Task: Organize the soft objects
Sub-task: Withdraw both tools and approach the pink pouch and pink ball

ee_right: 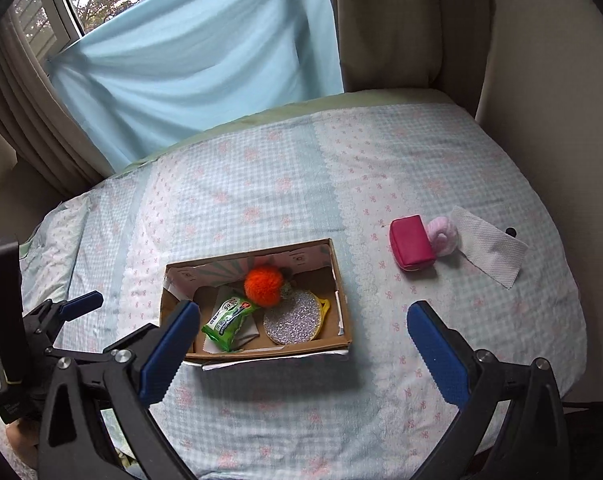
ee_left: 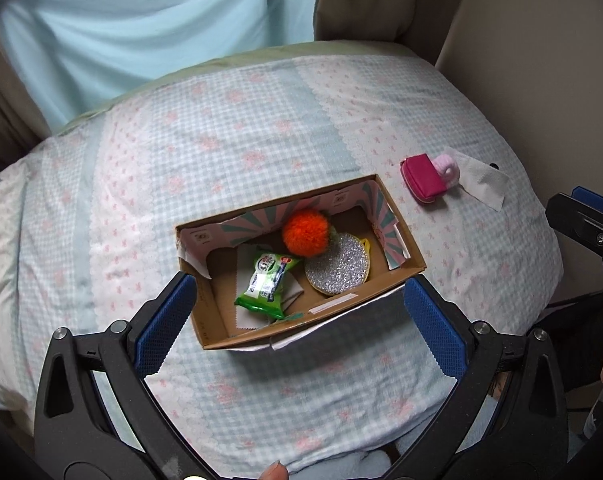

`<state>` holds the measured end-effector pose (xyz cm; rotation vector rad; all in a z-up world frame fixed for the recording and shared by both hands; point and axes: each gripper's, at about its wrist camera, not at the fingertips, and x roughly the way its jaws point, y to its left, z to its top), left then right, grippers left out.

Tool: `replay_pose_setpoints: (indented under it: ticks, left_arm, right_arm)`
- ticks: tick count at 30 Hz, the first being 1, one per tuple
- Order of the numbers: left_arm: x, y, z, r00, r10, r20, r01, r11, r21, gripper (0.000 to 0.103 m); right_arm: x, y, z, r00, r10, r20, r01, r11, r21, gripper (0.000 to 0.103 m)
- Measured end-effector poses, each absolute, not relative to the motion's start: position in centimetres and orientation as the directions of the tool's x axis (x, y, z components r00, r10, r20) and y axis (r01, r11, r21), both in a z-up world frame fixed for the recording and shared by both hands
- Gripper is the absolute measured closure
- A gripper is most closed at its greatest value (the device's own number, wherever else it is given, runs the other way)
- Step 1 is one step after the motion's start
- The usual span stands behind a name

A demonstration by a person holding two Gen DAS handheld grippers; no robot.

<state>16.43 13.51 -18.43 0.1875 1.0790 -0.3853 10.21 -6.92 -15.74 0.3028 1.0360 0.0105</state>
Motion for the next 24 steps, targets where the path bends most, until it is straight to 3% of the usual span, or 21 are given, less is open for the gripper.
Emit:
replay_pose_setpoints:
  ticks: [10, 24]
  left_arm:
    - [14.9, 3.8, -17.0, 0.43, -0.269, -0.862, 0.435, 0.898, -0.063, 0.0]
    - [18.6, -10.6, -23.9, 0.329, -0.219, -0.918, 0.266, 0.955, -0.132, 0.0]
  right_arm:
    - [5.6, -16.0, -15.0, 0.589, -0.005, -0.808, 0.155, 0.982, 0.107, 0.0]
    - [8.6, -30.6, -20.2, 0.56, 0.052, -0.827, -0.145, 0.989, -0.036, 0.0]
